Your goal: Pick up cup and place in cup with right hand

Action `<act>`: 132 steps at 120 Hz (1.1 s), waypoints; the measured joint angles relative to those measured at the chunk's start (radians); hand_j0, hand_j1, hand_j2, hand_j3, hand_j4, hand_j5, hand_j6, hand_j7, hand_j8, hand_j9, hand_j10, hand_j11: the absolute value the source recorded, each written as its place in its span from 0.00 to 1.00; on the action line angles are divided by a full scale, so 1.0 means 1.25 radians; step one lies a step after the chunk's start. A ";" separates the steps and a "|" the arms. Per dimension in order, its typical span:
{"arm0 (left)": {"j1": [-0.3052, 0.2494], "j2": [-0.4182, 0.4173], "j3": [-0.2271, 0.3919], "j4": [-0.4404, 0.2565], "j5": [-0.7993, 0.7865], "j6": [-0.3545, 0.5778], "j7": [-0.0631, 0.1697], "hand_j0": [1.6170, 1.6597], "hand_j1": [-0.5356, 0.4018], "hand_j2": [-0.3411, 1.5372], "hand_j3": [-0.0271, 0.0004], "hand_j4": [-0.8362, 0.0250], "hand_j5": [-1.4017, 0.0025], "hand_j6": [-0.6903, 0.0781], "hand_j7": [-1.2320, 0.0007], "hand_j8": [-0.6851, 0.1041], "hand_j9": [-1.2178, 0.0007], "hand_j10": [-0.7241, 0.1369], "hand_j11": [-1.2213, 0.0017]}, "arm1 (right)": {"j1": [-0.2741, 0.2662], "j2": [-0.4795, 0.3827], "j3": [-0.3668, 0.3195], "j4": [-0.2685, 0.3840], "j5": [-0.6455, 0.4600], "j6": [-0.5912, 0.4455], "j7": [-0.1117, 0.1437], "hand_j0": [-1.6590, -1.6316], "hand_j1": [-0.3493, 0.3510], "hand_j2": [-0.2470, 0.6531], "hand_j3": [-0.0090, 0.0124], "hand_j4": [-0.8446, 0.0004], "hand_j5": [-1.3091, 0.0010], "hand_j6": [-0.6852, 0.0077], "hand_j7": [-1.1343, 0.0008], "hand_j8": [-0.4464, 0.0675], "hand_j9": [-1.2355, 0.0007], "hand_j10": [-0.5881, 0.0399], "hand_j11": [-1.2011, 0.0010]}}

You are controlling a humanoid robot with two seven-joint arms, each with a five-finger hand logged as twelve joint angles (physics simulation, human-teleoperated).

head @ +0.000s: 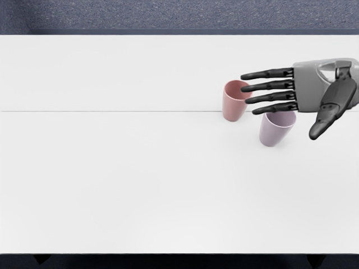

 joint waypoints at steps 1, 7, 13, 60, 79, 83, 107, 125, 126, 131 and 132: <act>0.001 0.000 0.000 0.000 0.000 0.000 0.000 0.96 0.94 0.18 0.98 0.97 1.00 0.90 1.00 0.87 1.00 0.84 1.00 | 0.000 0.000 0.000 0.000 0.000 0.000 0.000 0.04 0.05 0.27 0.42 0.97 0.97 0.95 0.96 0.81 0.97 0.89 0.97; 0.008 0.000 0.000 0.000 0.000 0.000 0.000 0.96 0.94 0.18 0.98 0.97 1.00 0.90 1.00 0.87 1.00 0.84 1.00 | -0.002 0.006 0.000 -0.001 0.000 0.000 0.000 0.04 0.05 0.27 0.42 0.97 0.97 0.95 0.96 0.81 0.97 0.89 0.97; 0.012 0.000 0.000 0.001 0.000 0.000 0.000 0.96 0.94 0.18 0.98 0.97 1.00 0.90 1.00 0.87 1.00 0.84 1.00 | -0.003 0.015 -0.001 -0.004 0.000 0.000 0.000 0.04 0.05 0.27 0.42 0.97 0.97 0.95 0.96 0.81 0.97 0.89 0.97; 0.012 0.000 -0.002 0.001 0.000 0.000 0.000 0.96 0.94 0.18 0.98 0.97 1.00 0.90 1.00 0.87 1.00 0.84 1.00 | 0.071 0.147 -0.002 -0.080 -0.091 0.000 0.000 0.04 0.05 0.27 0.42 0.97 0.97 0.95 0.96 0.81 0.97 0.89 0.97; 0.012 0.000 -0.002 0.001 0.000 0.000 0.000 0.96 0.94 0.18 0.98 0.97 1.00 0.90 1.00 0.87 1.00 0.84 1.00 | 0.106 0.231 -0.006 -0.160 -0.209 0.000 0.000 0.04 0.05 0.27 0.42 0.96 0.97 0.95 0.96 0.81 0.97 0.89 0.97; 0.012 0.000 -0.002 0.001 0.000 0.000 0.000 0.96 0.94 0.18 0.98 0.97 1.00 0.90 1.00 0.87 1.00 0.84 1.00 | 0.117 0.256 -0.007 -0.183 -0.242 0.000 0.000 0.04 0.05 0.27 0.42 0.96 0.97 0.95 0.96 0.81 0.97 0.89 0.97; 0.012 0.000 -0.002 0.001 0.000 0.000 0.000 0.96 0.94 0.18 0.99 0.97 1.00 0.90 1.00 0.87 1.00 0.84 1.00 | 0.246 0.387 -0.123 -0.255 -0.361 -0.082 0.000 0.04 0.05 0.27 0.42 0.96 0.97 0.94 0.96 0.81 0.97 0.89 0.97; 0.012 0.000 -0.002 0.001 0.000 0.000 0.000 0.96 0.94 0.18 0.99 0.97 1.00 0.90 1.00 0.87 1.00 0.84 1.00 | 0.327 0.414 -0.214 -0.264 -0.420 -0.136 0.000 0.04 0.05 0.27 0.42 0.96 0.97 0.94 0.96 0.81 0.97 0.89 0.97; 0.012 0.000 -0.002 0.001 0.000 0.000 0.000 0.96 0.94 0.18 0.99 0.97 1.00 0.90 1.00 0.87 1.00 0.84 1.00 | 0.331 0.414 -0.219 -0.264 -0.421 -0.137 0.000 0.04 0.05 0.27 0.42 0.96 0.97 0.94 0.96 0.81 0.97 0.89 0.97; 0.012 0.000 -0.002 0.001 0.000 0.000 0.000 0.96 0.94 0.18 0.99 0.97 1.00 0.90 1.00 0.87 1.00 0.84 1.00 | 0.346 0.417 -0.243 -0.265 -0.428 -0.145 0.000 0.04 0.05 0.27 0.42 0.96 0.97 0.94 0.96 0.81 0.97 0.89 0.97; 0.012 0.000 -0.002 0.001 0.000 0.000 0.000 0.96 0.94 0.18 0.99 0.97 1.00 0.90 1.00 0.87 1.00 0.84 1.00 | 0.348 0.418 -0.247 -0.265 -0.429 -0.146 0.000 0.04 0.05 0.27 0.42 0.96 0.97 0.94 0.96 0.81 0.97 0.89 0.97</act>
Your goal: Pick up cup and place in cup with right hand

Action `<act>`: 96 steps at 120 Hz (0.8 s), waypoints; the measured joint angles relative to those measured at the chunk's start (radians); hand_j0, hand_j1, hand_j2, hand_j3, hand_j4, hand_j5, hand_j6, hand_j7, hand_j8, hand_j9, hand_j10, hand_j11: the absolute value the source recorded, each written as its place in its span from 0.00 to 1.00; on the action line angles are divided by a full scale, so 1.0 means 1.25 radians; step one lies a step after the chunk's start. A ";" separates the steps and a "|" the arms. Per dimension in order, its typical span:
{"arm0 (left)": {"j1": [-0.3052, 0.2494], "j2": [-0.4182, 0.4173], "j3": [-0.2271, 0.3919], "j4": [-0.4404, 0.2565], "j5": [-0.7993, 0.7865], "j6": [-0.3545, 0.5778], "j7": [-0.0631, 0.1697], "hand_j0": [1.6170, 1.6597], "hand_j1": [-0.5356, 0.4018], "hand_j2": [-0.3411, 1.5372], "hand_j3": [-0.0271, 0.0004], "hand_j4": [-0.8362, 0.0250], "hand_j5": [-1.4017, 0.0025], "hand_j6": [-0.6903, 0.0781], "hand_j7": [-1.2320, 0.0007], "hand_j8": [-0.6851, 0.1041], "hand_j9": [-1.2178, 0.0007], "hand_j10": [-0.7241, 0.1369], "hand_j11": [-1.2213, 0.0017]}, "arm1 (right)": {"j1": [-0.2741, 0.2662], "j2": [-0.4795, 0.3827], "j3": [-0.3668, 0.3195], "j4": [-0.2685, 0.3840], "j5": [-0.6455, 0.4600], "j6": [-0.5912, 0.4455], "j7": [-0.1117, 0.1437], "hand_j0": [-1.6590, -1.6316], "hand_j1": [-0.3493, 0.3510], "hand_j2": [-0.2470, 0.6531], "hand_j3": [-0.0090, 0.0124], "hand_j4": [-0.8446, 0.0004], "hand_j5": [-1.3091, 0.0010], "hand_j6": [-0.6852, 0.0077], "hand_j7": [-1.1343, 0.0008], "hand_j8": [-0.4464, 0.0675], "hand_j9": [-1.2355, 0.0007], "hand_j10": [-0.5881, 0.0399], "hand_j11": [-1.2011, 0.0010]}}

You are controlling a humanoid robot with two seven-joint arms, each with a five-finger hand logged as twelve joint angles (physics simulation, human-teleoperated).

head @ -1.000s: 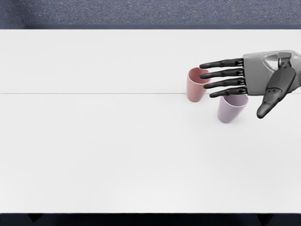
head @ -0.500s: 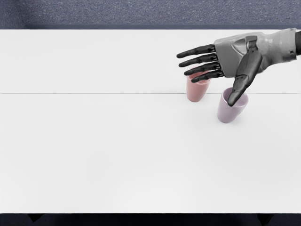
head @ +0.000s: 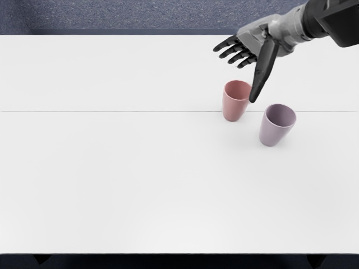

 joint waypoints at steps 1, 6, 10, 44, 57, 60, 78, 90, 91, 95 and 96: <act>0.000 0.000 0.000 0.000 0.000 0.000 0.000 0.96 0.94 0.18 0.99 0.97 1.00 0.90 1.00 0.87 1.00 0.84 1.00 | 0.002 0.000 -0.004 0.000 -0.001 -0.001 0.000 0.04 0.05 0.27 0.42 0.96 0.97 0.94 0.96 0.81 0.97 0.89 0.97; 0.000 0.000 0.000 0.000 0.000 0.000 0.000 0.96 0.94 0.18 0.99 0.97 1.00 0.90 1.00 0.87 1.00 0.84 1.00 | 0.011 0.002 -0.026 -0.003 -0.006 -0.010 0.000 0.04 0.05 0.27 0.42 0.96 0.97 0.94 0.96 0.81 0.97 0.89 0.97; 0.000 0.000 0.000 0.000 0.000 0.000 0.000 0.96 0.94 0.18 0.99 0.97 1.00 0.90 1.00 0.87 1.00 0.84 1.00 | 0.019 0.007 -0.048 -0.005 -0.008 -0.021 0.000 0.04 0.05 0.27 0.42 0.96 0.97 0.94 0.96 0.81 0.97 0.89 0.97; 0.000 0.000 0.000 0.000 0.000 0.000 0.000 0.96 0.94 0.18 0.99 0.97 1.00 0.90 1.00 0.87 1.00 0.84 1.00 | 0.074 0.074 -0.162 0.019 -0.081 -0.152 0.000 0.04 0.05 0.27 0.42 0.96 0.97 0.94 0.96 0.80 0.97 0.88 0.97; 0.000 0.000 0.000 0.000 0.000 0.000 0.000 0.96 0.94 0.18 0.99 0.97 1.00 0.90 1.00 0.87 1.00 0.84 1.00 | 0.077 0.086 -0.168 0.045 -0.122 -0.180 0.000 0.04 0.05 0.27 0.42 0.96 0.97 0.94 0.96 0.80 0.97 0.89 0.97; 0.000 0.000 0.000 0.000 0.000 0.000 0.000 0.96 0.94 0.18 0.99 0.97 1.00 0.90 1.00 0.87 1.00 0.84 1.00 | 0.077 0.090 -0.169 0.049 -0.127 -0.184 0.000 0.04 0.05 0.27 0.42 0.96 0.97 0.94 0.96 0.81 0.97 0.89 0.97; 0.000 0.000 0.000 0.000 0.000 0.000 0.000 0.96 0.94 0.18 0.99 0.97 1.00 0.90 1.00 0.87 1.00 0.84 1.00 | 0.079 0.128 -0.196 0.056 -0.140 -0.256 0.000 0.04 0.05 0.27 0.42 0.96 0.97 0.94 0.96 0.80 0.97 0.89 0.97; 0.000 0.000 0.000 0.000 0.000 0.000 0.000 0.96 0.94 0.18 0.99 0.97 1.00 0.90 1.00 0.87 1.00 0.84 1.00 | 0.084 0.162 -0.228 0.047 -0.137 -0.312 0.000 0.04 0.06 0.27 0.42 0.96 0.97 0.94 0.96 0.80 0.96 0.88 0.96; 0.000 0.000 0.000 0.000 0.000 0.000 0.000 0.96 0.94 0.18 0.99 0.97 1.00 0.90 1.00 0.87 1.00 0.84 1.00 | 0.084 0.165 -0.231 0.046 -0.137 -0.315 0.000 0.04 0.06 0.27 0.42 0.96 0.97 0.94 0.96 0.80 0.96 0.88 0.96; 0.000 0.000 0.000 0.000 0.000 0.000 0.000 0.96 0.94 0.18 0.99 0.97 1.00 0.90 1.00 0.87 1.00 0.84 1.00 | 0.086 0.174 -0.239 0.043 -0.133 -0.325 0.000 0.04 0.07 0.27 0.42 0.95 0.96 0.93 0.95 0.79 0.96 0.87 0.96; 0.000 0.000 0.000 0.000 0.000 0.000 0.000 0.96 0.94 0.18 0.99 0.97 1.00 0.90 1.00 0.87 1.00 0.84 1.00 | 0.086 0.175 -0.242 0.043 -0.131 -0.327 0.000 0.04 0.07 0.27 0.42 0.95 0.96 0.93 0.95 0.78 0.96 0.87 0.95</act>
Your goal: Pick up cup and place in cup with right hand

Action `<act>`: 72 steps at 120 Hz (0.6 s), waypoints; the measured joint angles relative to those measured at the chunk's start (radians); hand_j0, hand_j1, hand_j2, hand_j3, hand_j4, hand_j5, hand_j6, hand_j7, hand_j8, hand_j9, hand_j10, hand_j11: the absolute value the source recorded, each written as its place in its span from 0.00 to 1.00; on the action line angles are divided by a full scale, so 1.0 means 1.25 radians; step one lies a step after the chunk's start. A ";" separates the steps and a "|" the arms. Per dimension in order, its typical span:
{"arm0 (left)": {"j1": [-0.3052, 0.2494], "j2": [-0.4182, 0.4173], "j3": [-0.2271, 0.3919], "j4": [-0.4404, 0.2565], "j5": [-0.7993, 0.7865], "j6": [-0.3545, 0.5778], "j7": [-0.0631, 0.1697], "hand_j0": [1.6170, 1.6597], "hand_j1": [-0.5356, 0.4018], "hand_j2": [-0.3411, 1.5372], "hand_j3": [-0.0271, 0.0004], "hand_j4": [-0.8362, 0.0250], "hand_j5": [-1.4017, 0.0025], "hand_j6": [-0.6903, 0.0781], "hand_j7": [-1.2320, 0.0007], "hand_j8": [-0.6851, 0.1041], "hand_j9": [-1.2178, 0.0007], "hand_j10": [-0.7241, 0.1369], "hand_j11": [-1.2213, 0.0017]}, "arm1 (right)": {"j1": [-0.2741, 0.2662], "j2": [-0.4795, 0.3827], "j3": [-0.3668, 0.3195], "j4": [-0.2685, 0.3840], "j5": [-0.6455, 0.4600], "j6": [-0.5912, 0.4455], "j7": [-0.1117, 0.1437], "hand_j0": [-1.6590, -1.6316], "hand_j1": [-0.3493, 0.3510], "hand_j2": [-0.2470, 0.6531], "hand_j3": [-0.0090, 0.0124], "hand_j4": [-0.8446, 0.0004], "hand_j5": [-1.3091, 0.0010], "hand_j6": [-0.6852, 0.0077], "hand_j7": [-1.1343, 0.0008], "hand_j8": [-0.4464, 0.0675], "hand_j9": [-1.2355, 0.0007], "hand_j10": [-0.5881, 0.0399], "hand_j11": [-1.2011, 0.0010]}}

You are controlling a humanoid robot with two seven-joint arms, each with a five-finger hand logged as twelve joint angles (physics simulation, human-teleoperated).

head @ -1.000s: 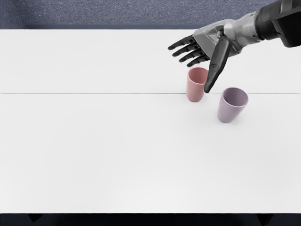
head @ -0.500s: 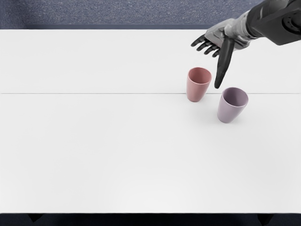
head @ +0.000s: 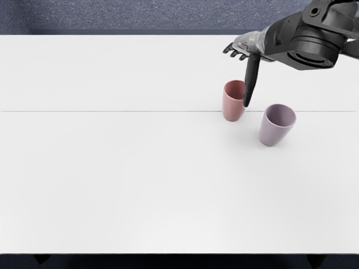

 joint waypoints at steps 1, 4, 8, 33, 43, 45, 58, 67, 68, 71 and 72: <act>0.000 0.000 0.000 0.000 0.000 0.000 0.000 0.96 0.94 0.18 0.99 0.97 1.00 0.90 1.00 0.87 1.00 0.84 1.00 | 0.001 0.002 -0.003 0.000 0.002 -0.002 0.000 0.04 0.07 0.27 0.42 0.95 0.96 0.92 0.95 0.78 0.95 0.87 0.95; 0.000 0.000 0.000 0.000 0.000 0.000 0.000 0.96 0.94 0.18 0.99 0.97 1.00 0.90 1.00 0.87 1.00 0.84 1.00 | 0.002 0.006 -0.010 0.000 0.006 -0.006 0.000 0.04 0.08 0.26 0.42 0.94 0.95 0.92 0.95 0.77 0.95 0.86 0.95; 0.000 0.000 0.000 0.000 0.000 0.000 0.000 0.96 0.94 0.18 0.99 0.97 1.00 0.90 1.00 0.87 1.00 0.84 1.00 | 0.003 0.010 -0.018 0.000 0.010 -0.011 0.000 0.04 0.09 0.26 0.42 0.93 0.95 0.91 0.94 0.76 0.94 0.85 0.94; 0.000 0.000 0.000 0.000 0.000 0.000 0.000 0.96 0.94 0.18 0.99 0.97 1.00 0.90 1.00 0.87 1.00 0.84 1.00 | 0.003 0.037 -0.056 -0.007 0.021 -0.033 0.000 0.04 0.23 0.25 0.42 0.84 0.87 0.79 0.84 0.60 0.86 0.72 0.85; 0.000 0.000 0.000 0.000 0.000 0.000 0.000 0.96 0.94 0.18 0.99 0.97 1.00 0.90 1.00 0.87 1.00 0.84 1.00 | -0.001 0.063 -0.066 -0.027 0.026 -0.036 0.000 0.04 0.28 0.24 0.42 0.81 0.84 0.75 0.81 0.55 0.83 0.68 0.82; 0.000 0.000 0.000 0.000 0.000 0.000 0.000 0.96 0.94 0.18 0.99 0.97 1.00 0.90 1.00 0.87 1.00 0.84 1.00 | -0.003 0.070 -0.069 -0.032 0.027 -0.036 0.000 0.04 0.29 0.24 0.42 0.80 0.83 0.74 0.81 0.54 0.82 0.67 0.82; 0.000 0.000 0.000 0.000 0.000 0.000 0.000 0.96 0.94 0.18 0.99 0.97 1.00 0.90 1.00 0.87 1.00 0.84 1.00 | -0.010 0.095 -0.081 -0.059 0.031 -0.038 0.000 0.04 0.31 0.23 0.42 0.78 0.82 0.72 0.79 0.51 0.81 0.65 0.80; 0.000 0.000 0.000 0.000 0.000 0.000 0.000 0.96 0.94 0.18 0.99 0.97 1.00 0.90 1.00 0.87 1.00 0.84 1.00 | -0.023 0.109 -0.088 -0.088 0.032 -0.038 0.000 0.04 0.30 0.24 0.42 0.79 0.82 0.73 0.80 0.52 0.81 0.65 0.81; 0.000 0.000 0.000 0.000 0.000 0.000 0.000 0.96 0.94 0.18 0.99 0.97 1.00 0.90 1.00 0.87 1.00 0.84 1.00 | -0.024 0.111 -0.088 -0.093 0.032 -0.038 0.000 0.04 0.30 0.24 0.42 0.79 0.83 0.73 0.80 0.52 0.82 0.66 0.81; 0.000 0.000 0.000 0.000 0.000 0.000 0.000 0.96 0.94 0.18 0.99 0.97 1.00 0.90 1.00 0.87 1.00 0.84 1.00 | -0.029 0.119 -0.090 -0.106 0.032 -0.038 0.000 0.04 0.29 0.24 0.42 0.79 0.83 0.74 0.80 0.53 0.82 0.66 0.81; 0.000 0.000 0.000 0.000 0.000 0.000 0.000 0.96 0.94 0.18 0.99 0.97 1.00 0.90 1.00 0.87 1.00 0.84 1.00 | -0.031 0.122 -0.090 -0.111 0.032 -0.038 0.000 0.04 0.29 0.24 0.42 0.80 0.83 0.74 0.80 0.53 0.82 0.66 0.81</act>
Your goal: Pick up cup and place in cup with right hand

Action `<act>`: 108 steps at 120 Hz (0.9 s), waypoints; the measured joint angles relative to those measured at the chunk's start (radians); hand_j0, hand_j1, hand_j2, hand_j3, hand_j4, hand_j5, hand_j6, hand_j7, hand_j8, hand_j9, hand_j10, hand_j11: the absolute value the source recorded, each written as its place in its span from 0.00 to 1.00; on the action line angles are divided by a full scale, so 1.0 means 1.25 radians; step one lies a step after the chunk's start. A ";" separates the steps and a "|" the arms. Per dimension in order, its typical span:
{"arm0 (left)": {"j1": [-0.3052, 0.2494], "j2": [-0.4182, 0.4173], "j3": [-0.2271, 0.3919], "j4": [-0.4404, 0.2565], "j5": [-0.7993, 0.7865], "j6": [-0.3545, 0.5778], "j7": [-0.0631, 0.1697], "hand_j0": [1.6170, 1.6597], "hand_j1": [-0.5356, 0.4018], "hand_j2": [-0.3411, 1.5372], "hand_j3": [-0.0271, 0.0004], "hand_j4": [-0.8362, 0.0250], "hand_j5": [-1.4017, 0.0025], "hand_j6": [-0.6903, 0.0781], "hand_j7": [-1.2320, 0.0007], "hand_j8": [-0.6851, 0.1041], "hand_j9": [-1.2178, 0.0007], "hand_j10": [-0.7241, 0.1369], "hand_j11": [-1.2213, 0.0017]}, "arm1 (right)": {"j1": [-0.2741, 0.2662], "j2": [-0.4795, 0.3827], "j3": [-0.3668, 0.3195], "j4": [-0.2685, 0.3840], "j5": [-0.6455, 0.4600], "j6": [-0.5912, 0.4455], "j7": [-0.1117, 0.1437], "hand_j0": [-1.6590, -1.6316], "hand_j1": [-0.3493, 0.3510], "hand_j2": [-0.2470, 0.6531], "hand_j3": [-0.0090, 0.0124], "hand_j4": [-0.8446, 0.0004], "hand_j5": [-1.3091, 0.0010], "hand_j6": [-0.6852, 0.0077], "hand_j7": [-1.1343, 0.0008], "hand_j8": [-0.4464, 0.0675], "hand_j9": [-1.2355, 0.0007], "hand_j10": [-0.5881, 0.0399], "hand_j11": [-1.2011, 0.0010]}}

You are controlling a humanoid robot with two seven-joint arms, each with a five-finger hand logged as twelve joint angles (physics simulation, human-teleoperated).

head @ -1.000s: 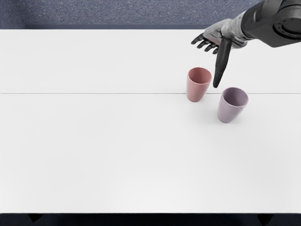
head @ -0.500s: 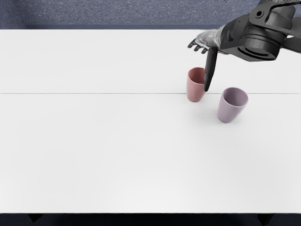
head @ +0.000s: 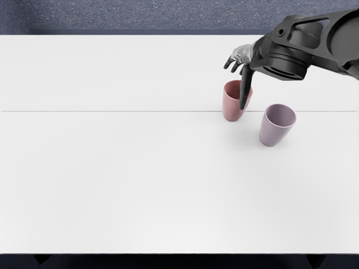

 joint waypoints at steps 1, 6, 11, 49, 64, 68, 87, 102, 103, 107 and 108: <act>0.000 0.000 0.000 0.000 0.000 0.000 0.000 0.96 0.94 0.18 0.99 0.97 1.00 0.90 1.00 0.87 1.00 0.84 1.00 | -0.001 0.003 0.000 -0.005 0.000 0.000 0.000 0.04 0.29 0.24 0.42 0.80 0.83 0.74 0.81 0.54 0.82 0.67 0.82; 0.000 0.000 0.000 0.000 0.000 0.000 0.000 0.96 0.94 0.18 0.99 0.97 1.00 0.90 1.00 0.87 1.00 0.84 1.00 | -0.010 0.016 -0.002 -0.027 0.000 0.001 0.000 0.04 0.27 0.24 0.42 0.81 0.84 0.75 0.82 0.55 0.83 0.68 0.83; 0.000 0.000 0.000 0.000 0.000 0.000 0.000 0.96 0.94 0.18 0.99 0.97 1.00 0.90 1.00 0.87 1.00 0.84 1.00 | -0.019 0.031 -0.003 -0.049 0.001 0.002 0.000 0.04 0.26 0.24 0.42 0.82 0.85 0.77 0.83 0.57 0.84 0.69 0.84; 0.000 0.000 0.000 0.001 0.000 0.000 0.000 0.96 0.94 0.18 0.99 0.97 1.00 0.90 1.00 0.87 1.00 0.84 1.00 | -0.080 0.090 -0.011 -0.170 -0.003 0.012 0.000 0.04 0.13 0.26 0.42 0.90 0.92 0.87 0.91 0.71 0.92 0.81 0.91; 0.000 0.000 0.000 0.001 0.000 0.000 0.000 0.96 0.94 0.18 0.99 0.97 1.00 0.90 1.00 0.87 1.00 0.84 1.00 | -0.107 0.112 -0.013 -0.212 -0.004 0.018 0.000 0.04 0.11 0.26 0.42 0.92 0.93 0.89 0.92 0.74 0.93 0.83 0.93; 0.000 0.000 0.000 0.001 0.000 0.000 0.000 0.96 0.94 0.18 0.99 0.97 1.00 0.90 1.00 0.87 1.00 0.84 1.00 | -0.113 0.116 -0.013 -0.223 -0.005 0.019 0.000 0.04 0.11 0.26 0.42 0.92 0.94 0.89 0.93 0.74 0.93 0.83 0.93; -0.001 0.000 0.000 0.001 0.000 0.000 0.000 0.96 0.94 0.18 0.99 0.97 1.00 0.90 1.00 0.87 1.00 0.84 1.00 | -0.136 0.136 -0.013 -0.262 -0.007 0.022 0.000 0.04 0.10 0.26 0.42 0.93 0.94 0.90 0.93 0.75 0.94 0.84 0.94; -0.001 0.000 0.000 0.001 0.000 0.000 0.000 0.96 0.94 0.18 0.99 0.97 1.00 0.90 1.00 0.87 1.00 0.84 1.00 | -0.161 0.160 -0.016 -0.314 -0.007 0.043 0.000 0.04 0.11 0.26 0.42 0.92 0.94 0.89 0.93 0.74 0.93 0.83 0.93; -0.001 0.000 0.000 0.001 0.000 0.000 0.000 0.96 0.94 0.18 0.99 0.97 1.00 0.90 1.00 0.87 1.00 0.84 1.00 | -0.163 0.162 -0.016 -0.318 -0.007 0.045 0.000 0.04 0.11 0.26 0.42 0.92 0.94 0.89 0.93 0.74 0.93 0.83 0.93; -0.001 0.000 0.000 0.001 0.000 0.000 0.000 0.96 0.94 0.18 0.99 0.97 1.00 0.90 1.00 0.87 1.00 0.84 1.00 | -0.168 0.168 -0.016 -0.331 -0.007 0.051 0.000 0.04 0.11 0.26 0.42 0.92 0.94 0.89 0.93 0.74 0.93 0.83 0.93; 0.000 0.000 0.000 0.001 0.000 0.000 0.000 0.96 0.94 0.18 0.99 0.97 1.00 0.90 1.00 0.87 1.00 0.84 1.00 | -0.169 0.169 -0.017 -0.333 -0.007 0.053 0.000 0.04 0.11 0.26 0.42 0.92 0.93 0.89 0.93 0.74 0.93 0.83 0.93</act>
